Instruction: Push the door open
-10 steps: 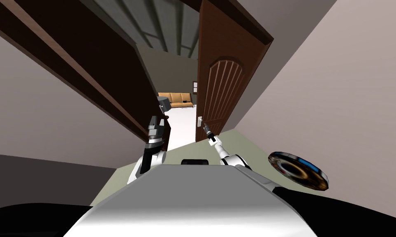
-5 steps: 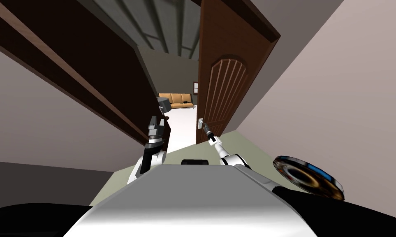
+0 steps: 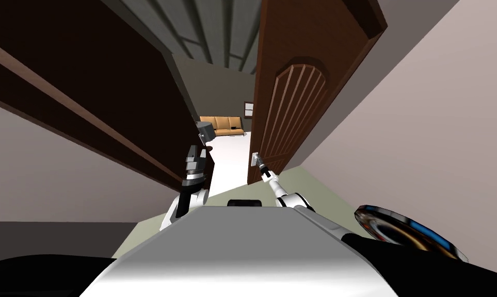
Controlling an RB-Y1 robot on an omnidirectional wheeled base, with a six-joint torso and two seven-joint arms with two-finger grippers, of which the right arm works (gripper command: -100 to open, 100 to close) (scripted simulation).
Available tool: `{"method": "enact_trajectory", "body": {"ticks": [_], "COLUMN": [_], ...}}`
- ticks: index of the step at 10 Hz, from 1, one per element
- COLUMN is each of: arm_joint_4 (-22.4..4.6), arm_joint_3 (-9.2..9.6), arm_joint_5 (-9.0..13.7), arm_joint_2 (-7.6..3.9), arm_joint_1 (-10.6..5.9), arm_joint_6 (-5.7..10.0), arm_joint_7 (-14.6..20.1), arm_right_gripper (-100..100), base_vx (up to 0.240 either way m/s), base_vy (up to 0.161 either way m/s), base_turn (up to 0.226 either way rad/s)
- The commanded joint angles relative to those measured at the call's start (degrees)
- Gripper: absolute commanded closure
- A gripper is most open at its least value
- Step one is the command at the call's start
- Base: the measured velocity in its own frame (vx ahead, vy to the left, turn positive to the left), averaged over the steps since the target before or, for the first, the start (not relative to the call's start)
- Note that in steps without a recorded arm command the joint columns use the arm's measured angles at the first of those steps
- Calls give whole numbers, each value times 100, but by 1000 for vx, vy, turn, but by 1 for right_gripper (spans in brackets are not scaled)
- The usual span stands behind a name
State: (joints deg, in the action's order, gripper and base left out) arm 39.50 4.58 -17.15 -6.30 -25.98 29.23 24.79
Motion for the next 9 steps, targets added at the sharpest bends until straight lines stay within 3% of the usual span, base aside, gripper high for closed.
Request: {"method": "enact_trajectory", "body": {"ticks": [1, 2, 7, 9], "arm_joint_4": [0, 0, 0, 11], "arm_joint_3": [0, 0, 0, -100], "arm_joint_5": [0, 0, 0, 42], "arm_joint_2": [0, 0, 0, -23], "arm_joint_1": [0, 0, 0, -28], "arm_joint_6": [0, 0, 0, -13], "arm_joint_7": [0, 0, 0, -60], "arm_right_gripper": [-100, 100, 100, 100], "base_vx": [86, -8, -7, 121], "base_vy": [33, -5, -5, 89], "base_turn": [2, -3, 6, -44]}}
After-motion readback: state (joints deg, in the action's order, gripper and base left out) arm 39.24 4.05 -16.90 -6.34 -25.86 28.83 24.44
